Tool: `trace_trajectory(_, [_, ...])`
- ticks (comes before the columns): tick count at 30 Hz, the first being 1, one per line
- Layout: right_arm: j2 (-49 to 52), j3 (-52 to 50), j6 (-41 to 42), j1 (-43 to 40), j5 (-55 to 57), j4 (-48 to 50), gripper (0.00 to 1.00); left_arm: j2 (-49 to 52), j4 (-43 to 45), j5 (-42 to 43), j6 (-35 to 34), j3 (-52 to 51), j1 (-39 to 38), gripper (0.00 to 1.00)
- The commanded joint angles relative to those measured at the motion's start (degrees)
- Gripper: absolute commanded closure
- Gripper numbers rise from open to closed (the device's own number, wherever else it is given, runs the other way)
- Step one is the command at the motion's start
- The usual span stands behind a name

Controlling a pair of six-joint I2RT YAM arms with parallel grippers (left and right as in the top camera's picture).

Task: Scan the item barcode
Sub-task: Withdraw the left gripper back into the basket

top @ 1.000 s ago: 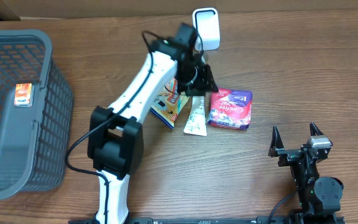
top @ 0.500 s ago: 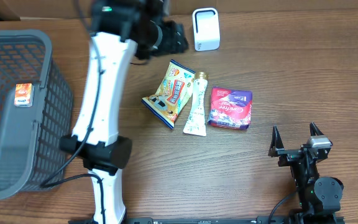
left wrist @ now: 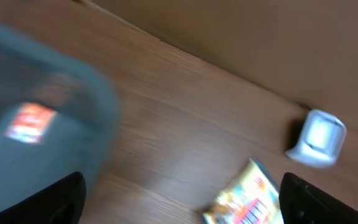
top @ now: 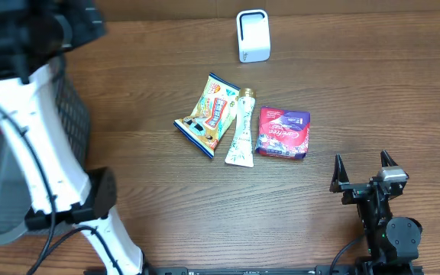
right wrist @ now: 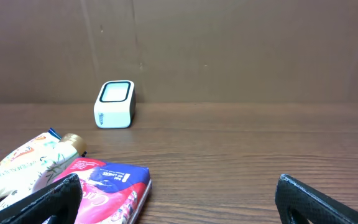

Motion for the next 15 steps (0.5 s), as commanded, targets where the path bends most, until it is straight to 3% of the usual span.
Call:
trace_trajectory(1, [-0.61, -0.61, -0.09, 0.48, 0.39, 0.33, 0.0, -1.79, -0.28, -8.02, 0.76, 1.01, 4.87, 0.09])
trace_trajectory(9, [-0.61, -0.61, -0.09, 0.48, 0.39, 0.33, 0.0, 0.61, -0.28, -23.37, -2.05, -2.25, 13.16, 0.12])
trace_trajectory(15, [-0.61, -0.61, -0.09, 0.48, 0.39, 0.33, 0.0, 4.7, -0.28, -24.92, -2.23, -6.99, 15.72, 0.1])
